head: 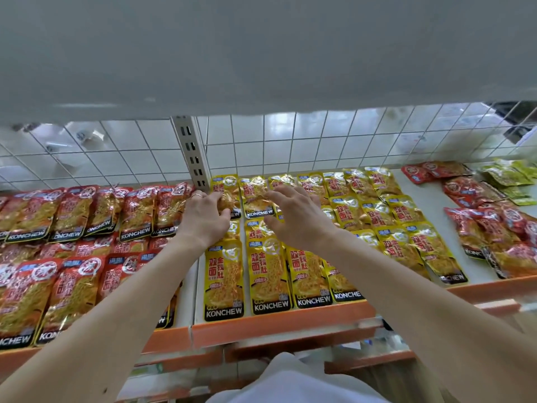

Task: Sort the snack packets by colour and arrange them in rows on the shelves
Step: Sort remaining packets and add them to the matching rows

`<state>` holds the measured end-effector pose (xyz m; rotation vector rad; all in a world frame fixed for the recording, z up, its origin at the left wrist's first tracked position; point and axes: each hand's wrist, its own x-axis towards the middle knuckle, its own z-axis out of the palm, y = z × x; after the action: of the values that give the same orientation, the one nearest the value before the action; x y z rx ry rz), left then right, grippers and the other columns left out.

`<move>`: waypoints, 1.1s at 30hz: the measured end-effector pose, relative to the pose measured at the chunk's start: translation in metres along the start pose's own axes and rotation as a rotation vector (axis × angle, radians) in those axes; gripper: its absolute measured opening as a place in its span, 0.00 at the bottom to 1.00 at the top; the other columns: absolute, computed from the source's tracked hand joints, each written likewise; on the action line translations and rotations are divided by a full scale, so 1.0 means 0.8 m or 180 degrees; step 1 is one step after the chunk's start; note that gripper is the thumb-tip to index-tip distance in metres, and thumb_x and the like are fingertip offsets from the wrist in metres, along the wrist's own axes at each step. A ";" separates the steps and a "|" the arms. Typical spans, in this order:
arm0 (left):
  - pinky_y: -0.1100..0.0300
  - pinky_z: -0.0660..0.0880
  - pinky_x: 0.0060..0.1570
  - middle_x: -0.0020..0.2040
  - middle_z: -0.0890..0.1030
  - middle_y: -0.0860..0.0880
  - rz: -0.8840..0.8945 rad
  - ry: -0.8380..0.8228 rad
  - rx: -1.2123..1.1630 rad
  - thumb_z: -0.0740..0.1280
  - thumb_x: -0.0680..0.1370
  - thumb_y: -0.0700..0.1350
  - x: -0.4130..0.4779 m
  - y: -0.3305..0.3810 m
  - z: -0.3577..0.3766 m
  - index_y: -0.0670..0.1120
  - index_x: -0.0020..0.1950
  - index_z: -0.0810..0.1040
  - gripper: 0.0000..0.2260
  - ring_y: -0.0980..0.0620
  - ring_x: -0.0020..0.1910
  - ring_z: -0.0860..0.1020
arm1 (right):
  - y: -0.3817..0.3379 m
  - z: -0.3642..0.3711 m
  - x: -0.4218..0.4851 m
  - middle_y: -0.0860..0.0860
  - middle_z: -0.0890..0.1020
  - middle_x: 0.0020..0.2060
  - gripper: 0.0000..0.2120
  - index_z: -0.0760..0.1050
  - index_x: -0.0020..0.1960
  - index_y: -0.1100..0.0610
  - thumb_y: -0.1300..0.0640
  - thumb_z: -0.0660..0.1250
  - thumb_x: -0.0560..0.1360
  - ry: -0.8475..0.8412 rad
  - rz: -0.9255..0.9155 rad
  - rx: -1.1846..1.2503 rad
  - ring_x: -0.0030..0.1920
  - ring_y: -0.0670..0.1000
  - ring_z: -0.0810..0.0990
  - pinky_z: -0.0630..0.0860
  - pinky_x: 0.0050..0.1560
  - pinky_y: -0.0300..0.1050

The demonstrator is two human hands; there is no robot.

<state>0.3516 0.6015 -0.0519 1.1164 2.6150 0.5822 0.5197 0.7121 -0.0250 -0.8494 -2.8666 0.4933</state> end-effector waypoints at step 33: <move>0.42 0.73 0.62 0.69 0.74 0.44 0.2050 -0.0237 -0.0058 0.68 0.76 0.49 -0.120 0.454 0.212 0.45 0.66 0.78 0.19 0.38 0.65 0.75 | 0.414 -0.175 -0.282 0.51 0.72 0.71 0.24 0.69 0.73 0.52 0.52 0.65 0.78 0.1065 0.1802 0.0142 0.71 0.54 0.67 0.63 0.69 0.57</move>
<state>0.7097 0.8049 -0.0352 1.9409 2.1484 0.6572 0.9051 0.8890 -0.0082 -1.5719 -2.2836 0.4093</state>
